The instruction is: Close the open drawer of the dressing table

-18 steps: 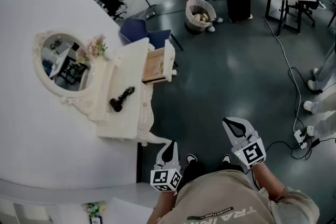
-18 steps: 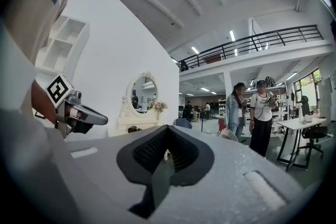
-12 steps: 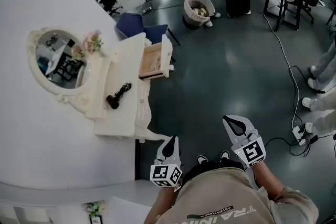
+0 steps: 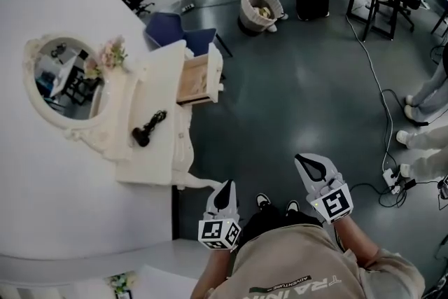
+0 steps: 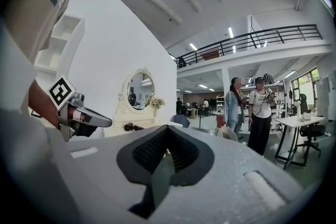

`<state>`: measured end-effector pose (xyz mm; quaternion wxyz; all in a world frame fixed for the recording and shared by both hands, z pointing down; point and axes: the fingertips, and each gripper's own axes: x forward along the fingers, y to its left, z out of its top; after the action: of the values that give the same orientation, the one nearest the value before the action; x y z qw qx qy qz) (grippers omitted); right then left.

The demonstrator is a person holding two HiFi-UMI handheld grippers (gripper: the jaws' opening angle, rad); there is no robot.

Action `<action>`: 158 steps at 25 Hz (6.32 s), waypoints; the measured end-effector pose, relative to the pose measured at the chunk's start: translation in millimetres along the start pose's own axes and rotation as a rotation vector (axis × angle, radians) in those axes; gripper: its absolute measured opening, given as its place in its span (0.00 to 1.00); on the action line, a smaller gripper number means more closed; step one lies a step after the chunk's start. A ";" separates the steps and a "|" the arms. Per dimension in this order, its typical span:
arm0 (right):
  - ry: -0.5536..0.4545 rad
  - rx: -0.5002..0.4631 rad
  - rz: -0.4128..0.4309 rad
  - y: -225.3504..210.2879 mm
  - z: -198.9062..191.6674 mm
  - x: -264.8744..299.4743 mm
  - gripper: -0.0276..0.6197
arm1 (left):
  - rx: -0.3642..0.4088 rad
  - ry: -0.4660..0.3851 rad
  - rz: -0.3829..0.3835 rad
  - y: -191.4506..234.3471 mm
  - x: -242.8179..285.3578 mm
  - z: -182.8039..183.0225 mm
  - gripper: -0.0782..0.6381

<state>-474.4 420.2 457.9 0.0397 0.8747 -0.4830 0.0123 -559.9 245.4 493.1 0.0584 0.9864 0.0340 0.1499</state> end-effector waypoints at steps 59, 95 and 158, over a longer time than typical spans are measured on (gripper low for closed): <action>0.062 0.063 -0.033 -314.8 -17.1 340.9 0.05 | -0.027 -0.074 -0.014 143.4 431.2 180.9 0.13; 0.064 -0.078 0.451 -330.9 28.5 652.0 0.05 | -0.098 -0.089 0.312 362.0 576.7 214.3 0.13; 0.179 -0.219 1.233 -198.9 -15.6 805.8 0.05 | -1.086 0.304 1.011 403.3 515.1 -123.0 0.13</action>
<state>123.7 -153.1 510.2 0.1548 0.4222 -0.8914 0.0563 -86.0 -97.8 810.6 0.4549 0.6829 -0.4934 0.2884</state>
